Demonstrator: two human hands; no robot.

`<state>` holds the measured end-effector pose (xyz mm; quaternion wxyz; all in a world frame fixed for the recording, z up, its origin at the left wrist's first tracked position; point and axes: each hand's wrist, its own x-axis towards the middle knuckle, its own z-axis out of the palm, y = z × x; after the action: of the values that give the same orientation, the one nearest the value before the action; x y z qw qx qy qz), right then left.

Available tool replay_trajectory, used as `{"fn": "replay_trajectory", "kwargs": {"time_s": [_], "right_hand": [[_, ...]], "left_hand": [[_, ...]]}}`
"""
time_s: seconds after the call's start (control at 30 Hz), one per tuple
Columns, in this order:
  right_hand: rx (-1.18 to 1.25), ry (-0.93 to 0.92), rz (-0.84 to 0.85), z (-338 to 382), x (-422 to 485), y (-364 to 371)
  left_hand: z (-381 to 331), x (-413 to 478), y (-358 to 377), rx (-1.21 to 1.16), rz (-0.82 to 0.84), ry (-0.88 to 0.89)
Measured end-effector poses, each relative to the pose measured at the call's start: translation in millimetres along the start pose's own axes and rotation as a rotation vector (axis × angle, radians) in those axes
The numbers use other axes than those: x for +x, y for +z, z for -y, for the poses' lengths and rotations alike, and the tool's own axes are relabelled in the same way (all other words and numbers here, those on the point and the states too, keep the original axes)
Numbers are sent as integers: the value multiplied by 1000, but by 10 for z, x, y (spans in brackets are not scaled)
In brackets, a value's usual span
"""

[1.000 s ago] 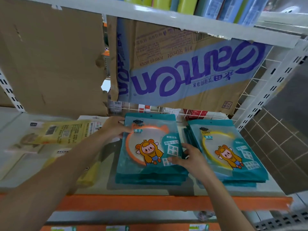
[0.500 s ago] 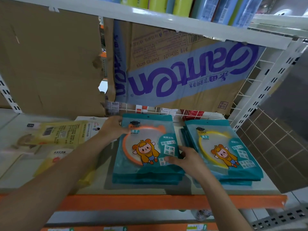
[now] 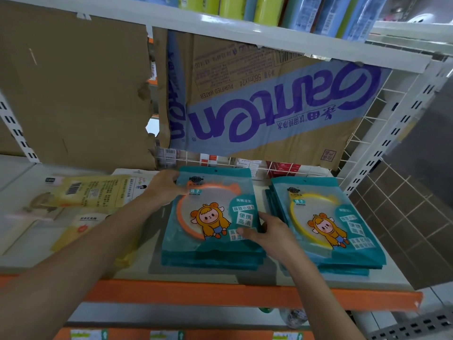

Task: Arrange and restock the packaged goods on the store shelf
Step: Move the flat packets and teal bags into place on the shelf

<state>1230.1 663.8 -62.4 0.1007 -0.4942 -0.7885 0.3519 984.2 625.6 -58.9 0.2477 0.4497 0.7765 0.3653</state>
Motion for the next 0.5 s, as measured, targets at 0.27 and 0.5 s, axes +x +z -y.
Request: {"fn": "replay_trajectory", "kwargs": {"time_s": [0.27,0.5], "right_hand": [[-274,-104,-231,72,-18,-107],[-419,-384,-202,693,208,58]], "left_hand": [[34,-17,-94,-30,-74,71],[192,-105,-890,238,-130,133]]}}
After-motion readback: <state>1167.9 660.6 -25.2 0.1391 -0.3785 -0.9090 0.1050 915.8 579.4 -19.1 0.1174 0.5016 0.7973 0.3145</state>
